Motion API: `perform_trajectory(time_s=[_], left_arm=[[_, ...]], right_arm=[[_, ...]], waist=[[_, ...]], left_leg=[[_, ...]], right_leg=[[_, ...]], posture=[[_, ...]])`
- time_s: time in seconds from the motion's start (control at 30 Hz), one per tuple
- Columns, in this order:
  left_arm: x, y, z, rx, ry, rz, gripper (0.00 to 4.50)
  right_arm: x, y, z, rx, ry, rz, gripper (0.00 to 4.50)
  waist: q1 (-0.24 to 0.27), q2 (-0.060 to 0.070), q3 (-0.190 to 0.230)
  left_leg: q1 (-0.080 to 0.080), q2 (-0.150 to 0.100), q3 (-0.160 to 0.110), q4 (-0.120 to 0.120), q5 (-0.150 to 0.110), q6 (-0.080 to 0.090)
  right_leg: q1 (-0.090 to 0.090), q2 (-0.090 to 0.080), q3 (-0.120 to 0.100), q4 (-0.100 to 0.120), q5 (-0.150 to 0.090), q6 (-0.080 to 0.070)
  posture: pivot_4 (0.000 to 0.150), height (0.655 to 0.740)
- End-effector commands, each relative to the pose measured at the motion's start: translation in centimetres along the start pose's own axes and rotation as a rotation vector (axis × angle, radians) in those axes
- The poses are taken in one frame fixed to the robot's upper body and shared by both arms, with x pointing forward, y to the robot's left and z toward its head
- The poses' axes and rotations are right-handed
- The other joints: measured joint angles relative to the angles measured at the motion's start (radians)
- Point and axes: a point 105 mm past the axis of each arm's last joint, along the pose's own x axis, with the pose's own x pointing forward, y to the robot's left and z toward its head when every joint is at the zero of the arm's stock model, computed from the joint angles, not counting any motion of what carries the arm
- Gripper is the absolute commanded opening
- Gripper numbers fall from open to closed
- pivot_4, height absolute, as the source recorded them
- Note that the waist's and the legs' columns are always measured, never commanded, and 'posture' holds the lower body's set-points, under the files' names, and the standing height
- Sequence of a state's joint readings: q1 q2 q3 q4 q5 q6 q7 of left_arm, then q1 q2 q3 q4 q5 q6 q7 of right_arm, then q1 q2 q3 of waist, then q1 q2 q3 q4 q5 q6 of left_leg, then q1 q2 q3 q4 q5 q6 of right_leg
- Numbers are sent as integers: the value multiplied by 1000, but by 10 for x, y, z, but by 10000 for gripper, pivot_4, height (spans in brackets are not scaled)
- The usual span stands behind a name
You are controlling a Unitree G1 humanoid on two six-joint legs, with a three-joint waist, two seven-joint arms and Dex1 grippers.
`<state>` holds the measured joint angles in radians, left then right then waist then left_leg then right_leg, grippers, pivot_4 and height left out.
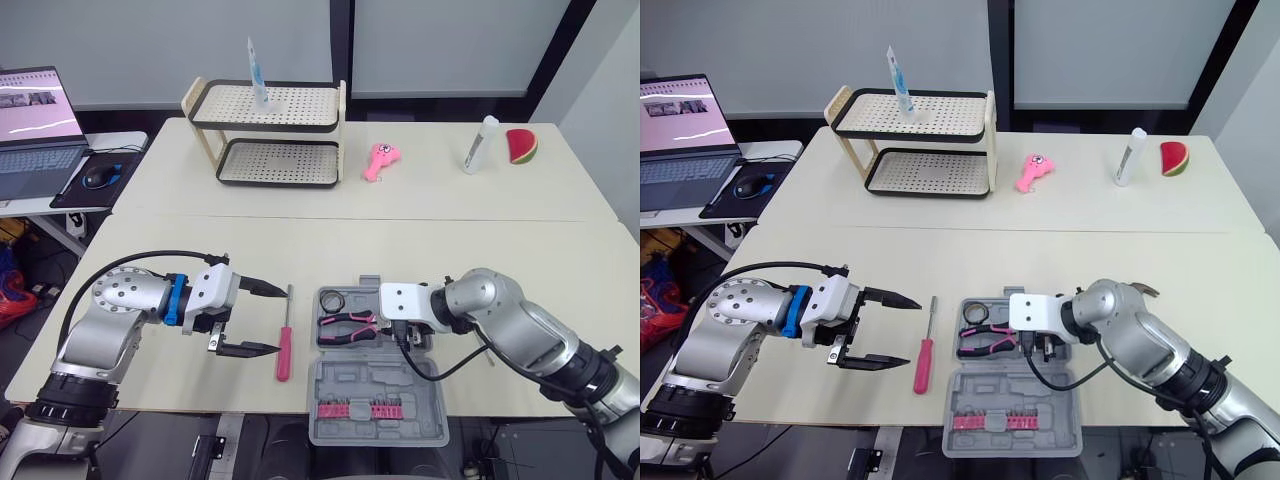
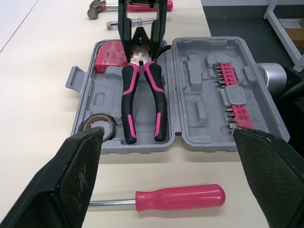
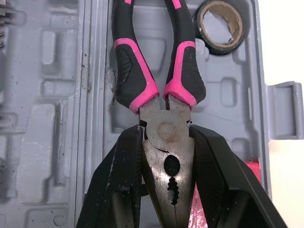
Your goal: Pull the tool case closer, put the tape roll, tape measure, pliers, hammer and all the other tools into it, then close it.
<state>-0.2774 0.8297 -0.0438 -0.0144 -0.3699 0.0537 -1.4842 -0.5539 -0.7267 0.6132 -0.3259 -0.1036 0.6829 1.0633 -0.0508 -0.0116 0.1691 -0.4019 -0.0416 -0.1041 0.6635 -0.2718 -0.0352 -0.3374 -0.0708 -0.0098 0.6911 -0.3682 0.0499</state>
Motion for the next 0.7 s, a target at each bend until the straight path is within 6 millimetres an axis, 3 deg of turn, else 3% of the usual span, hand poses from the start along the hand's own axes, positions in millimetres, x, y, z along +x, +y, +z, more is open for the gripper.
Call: perform_trajectory(time_s=[0.03, 0.43, 0.7], left_arm=[[-4, 0, 1, 19, 14, 7, 45000], [-2, -2, 2, 20, 10, -4, 45000], [-2, -3, 3, 23, 15, -2, 45000]], right_arm=[[-5, -3, 2, -10, -12, -25, 12540], [9, -4, 7, 2, -21, -32, 12540], [17, 9, 0, 31, -15, 15, 12540]], waist=[[0, 0, 0], [-3, 0, 0], [-4, 0, 0]], left_leg=[[0, 0, 0, 0, 0, 0], [0, 0, 0, 0, 0, 0], [1, 0, 0, 0, 0, 0]], right_leg=[[0, 0, 0, 0, 0, 0], [0, 0, 0, 2, 0, 0], [0, 0, 0, 3, 0, 0]], posture=[[1500, 7400], [1500, 7400], [1500, 7400]])
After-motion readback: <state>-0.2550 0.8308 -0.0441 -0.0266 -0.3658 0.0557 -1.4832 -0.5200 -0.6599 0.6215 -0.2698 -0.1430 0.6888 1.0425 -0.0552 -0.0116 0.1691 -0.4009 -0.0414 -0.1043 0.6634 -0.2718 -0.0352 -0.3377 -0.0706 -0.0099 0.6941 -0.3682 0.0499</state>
